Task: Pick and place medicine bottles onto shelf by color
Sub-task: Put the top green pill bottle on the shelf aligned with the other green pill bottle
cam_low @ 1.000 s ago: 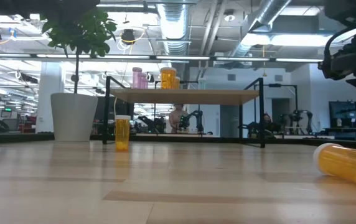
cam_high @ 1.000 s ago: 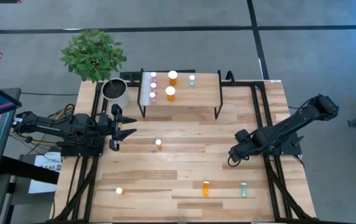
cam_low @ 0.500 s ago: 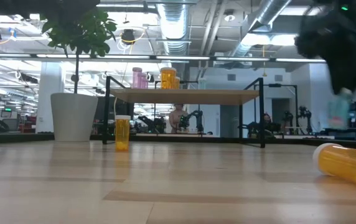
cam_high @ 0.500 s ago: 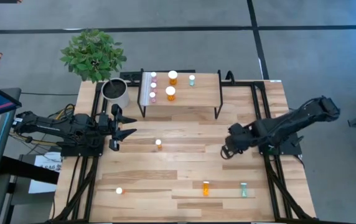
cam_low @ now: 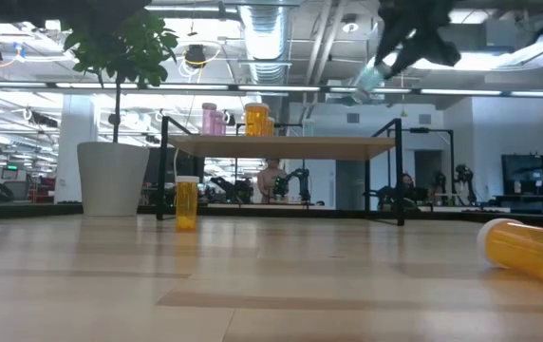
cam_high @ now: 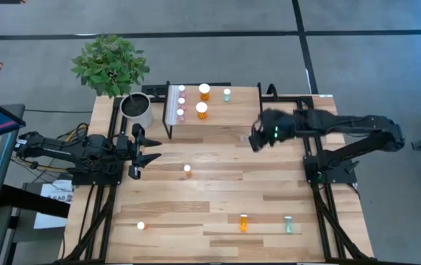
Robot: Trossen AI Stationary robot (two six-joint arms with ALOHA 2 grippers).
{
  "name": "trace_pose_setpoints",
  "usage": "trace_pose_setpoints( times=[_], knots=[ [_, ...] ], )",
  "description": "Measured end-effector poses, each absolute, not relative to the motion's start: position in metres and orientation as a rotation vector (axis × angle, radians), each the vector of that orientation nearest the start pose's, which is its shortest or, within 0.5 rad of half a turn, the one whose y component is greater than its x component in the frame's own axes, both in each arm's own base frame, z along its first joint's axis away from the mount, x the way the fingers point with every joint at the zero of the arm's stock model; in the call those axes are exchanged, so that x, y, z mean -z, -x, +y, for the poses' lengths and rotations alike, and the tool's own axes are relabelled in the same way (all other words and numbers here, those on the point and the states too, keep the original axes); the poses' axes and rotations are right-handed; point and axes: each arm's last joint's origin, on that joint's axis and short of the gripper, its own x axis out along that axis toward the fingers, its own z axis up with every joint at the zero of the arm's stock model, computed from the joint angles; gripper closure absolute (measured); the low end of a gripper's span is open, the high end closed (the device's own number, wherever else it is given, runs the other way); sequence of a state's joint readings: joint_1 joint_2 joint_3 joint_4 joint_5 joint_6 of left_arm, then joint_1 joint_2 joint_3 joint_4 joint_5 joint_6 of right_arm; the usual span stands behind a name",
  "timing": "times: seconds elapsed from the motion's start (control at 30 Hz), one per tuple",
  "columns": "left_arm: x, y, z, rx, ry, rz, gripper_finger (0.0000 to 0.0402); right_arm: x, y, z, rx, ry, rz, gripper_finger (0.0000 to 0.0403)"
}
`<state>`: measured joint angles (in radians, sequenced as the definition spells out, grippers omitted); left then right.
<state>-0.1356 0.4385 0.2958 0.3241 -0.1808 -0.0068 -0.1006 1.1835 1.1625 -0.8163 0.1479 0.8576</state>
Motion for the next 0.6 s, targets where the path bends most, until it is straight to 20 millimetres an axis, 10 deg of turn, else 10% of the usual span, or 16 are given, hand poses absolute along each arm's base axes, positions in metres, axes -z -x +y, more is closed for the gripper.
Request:
trace_pose_setpoints(
  times=[0.6],
  knots=[
    [-0.258,-0.126,-0.013,-0.012,0.019,-0.180,0.0229,-0.371,-0.291,-0.113,0.563,-0.616,0.792,0.0255]
  ],
)
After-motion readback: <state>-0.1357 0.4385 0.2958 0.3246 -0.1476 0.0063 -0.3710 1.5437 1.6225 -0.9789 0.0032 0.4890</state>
